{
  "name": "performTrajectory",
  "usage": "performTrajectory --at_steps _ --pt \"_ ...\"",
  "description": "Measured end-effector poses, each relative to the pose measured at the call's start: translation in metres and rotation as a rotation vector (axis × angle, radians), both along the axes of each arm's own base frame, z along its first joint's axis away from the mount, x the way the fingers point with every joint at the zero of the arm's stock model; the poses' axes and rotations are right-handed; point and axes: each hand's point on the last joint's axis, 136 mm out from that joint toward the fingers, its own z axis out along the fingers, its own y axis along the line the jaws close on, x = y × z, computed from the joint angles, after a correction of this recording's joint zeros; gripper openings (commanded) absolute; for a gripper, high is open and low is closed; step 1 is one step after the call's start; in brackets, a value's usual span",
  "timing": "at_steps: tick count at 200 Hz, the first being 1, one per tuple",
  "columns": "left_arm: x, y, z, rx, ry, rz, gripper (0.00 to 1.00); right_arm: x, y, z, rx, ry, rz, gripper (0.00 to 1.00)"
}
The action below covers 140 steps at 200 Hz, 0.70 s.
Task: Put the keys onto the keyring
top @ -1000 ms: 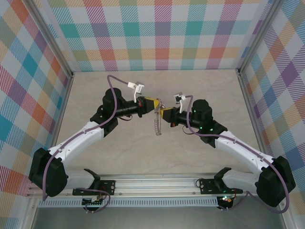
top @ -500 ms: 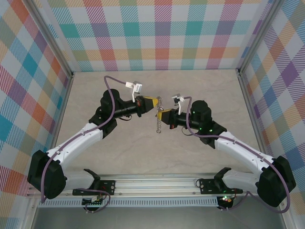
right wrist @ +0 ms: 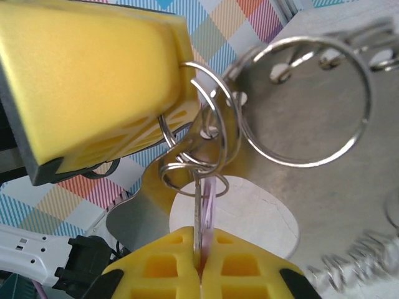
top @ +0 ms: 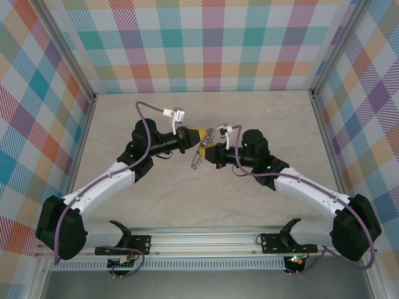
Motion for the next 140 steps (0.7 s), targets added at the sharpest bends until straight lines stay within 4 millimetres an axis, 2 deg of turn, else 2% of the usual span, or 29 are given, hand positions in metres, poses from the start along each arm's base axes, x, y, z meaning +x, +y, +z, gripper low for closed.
performTrajectory --at_steps 7,13,21,45,66,99,140 --pt "0.001 0.000 0.000 -0.001 -0.003 0.006 0.00 0.000 -0.001 -0.001 -0.004 0.004 -0.005 0.26" --pt "0.001 0.001 0.000 -0.003 -0.005 0.009 0.00 -0.001 -0.002 -0.001 -0.008 0.007 -0.007 0.40" --pt "0.002 0.001 0.001 -0.005 -0.009 0.014 0.00 -0.003 -0.004 -0.002 -0.015 0.014 -0.014 0.53" --pt "0.005 0.002 0.001 -0.006 -0.012 0.030 0.00 -0.010 -0.014 -0.008 -0.042 0.018 -0.027 0.80" --pt "0.007 0.003 0.001 -0.009 -0.018 0.044 0.00 -0.021 -0.031 -0.026 -0.088 0.052 -0.060 1.00" --pt "0.009 0.004 0.002 -0.012 -0.024 0.058 0.00 -0.028 -0.069 -0.059 -0.183 0.115 -0.200 1.00" --pt "0.011 0.005 0.000 -0.009 -0.019 0.069 0.00 -0.003 -0.127 -0.097 -0.396 0.228 -0.527 1.00"
